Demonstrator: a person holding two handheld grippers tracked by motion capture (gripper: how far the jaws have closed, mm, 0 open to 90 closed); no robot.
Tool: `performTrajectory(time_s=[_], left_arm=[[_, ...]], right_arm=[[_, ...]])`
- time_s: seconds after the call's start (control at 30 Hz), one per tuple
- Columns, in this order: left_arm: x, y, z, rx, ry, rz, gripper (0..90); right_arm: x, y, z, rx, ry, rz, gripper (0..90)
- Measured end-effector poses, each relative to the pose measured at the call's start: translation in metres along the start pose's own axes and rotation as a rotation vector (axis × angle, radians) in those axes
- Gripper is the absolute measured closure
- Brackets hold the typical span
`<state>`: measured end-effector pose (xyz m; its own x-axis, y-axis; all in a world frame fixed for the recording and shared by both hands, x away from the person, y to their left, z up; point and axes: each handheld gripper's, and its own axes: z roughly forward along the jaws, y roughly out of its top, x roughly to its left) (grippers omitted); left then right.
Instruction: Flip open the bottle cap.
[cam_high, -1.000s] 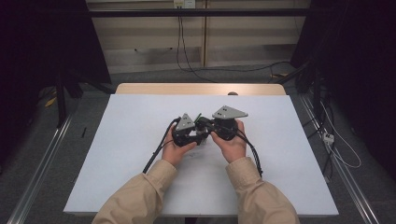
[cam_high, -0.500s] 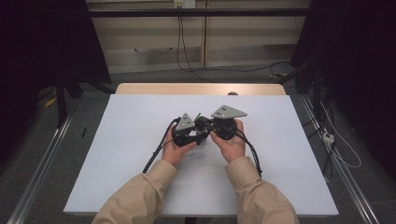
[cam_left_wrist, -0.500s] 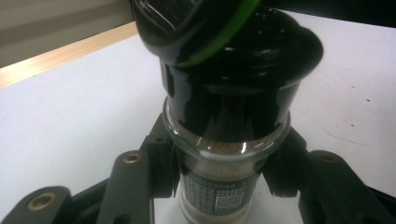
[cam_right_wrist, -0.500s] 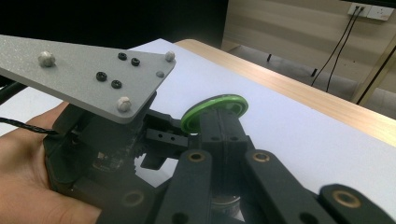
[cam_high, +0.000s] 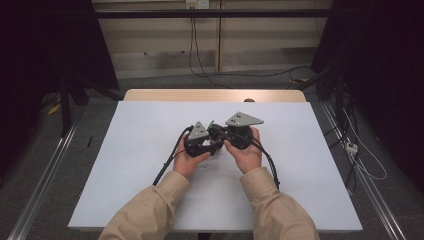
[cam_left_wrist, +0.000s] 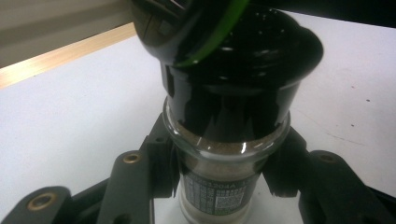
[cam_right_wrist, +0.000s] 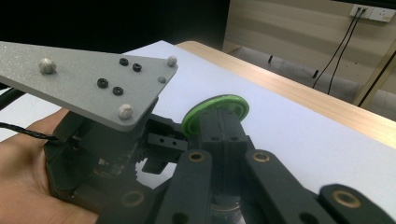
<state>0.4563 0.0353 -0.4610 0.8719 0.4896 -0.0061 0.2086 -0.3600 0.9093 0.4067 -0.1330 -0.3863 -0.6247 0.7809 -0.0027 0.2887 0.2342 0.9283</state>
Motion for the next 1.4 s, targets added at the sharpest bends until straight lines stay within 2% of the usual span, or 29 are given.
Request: performTrajectory(time_s=[1.4], left_arm=[[-0.0003,-0.0003,-0.0001,-0.003,-0.001,-0.001,53.5]], right_arm=[[-0.0008,0.0009,0.0054,0.003,0.002,-0.003,90.0]])
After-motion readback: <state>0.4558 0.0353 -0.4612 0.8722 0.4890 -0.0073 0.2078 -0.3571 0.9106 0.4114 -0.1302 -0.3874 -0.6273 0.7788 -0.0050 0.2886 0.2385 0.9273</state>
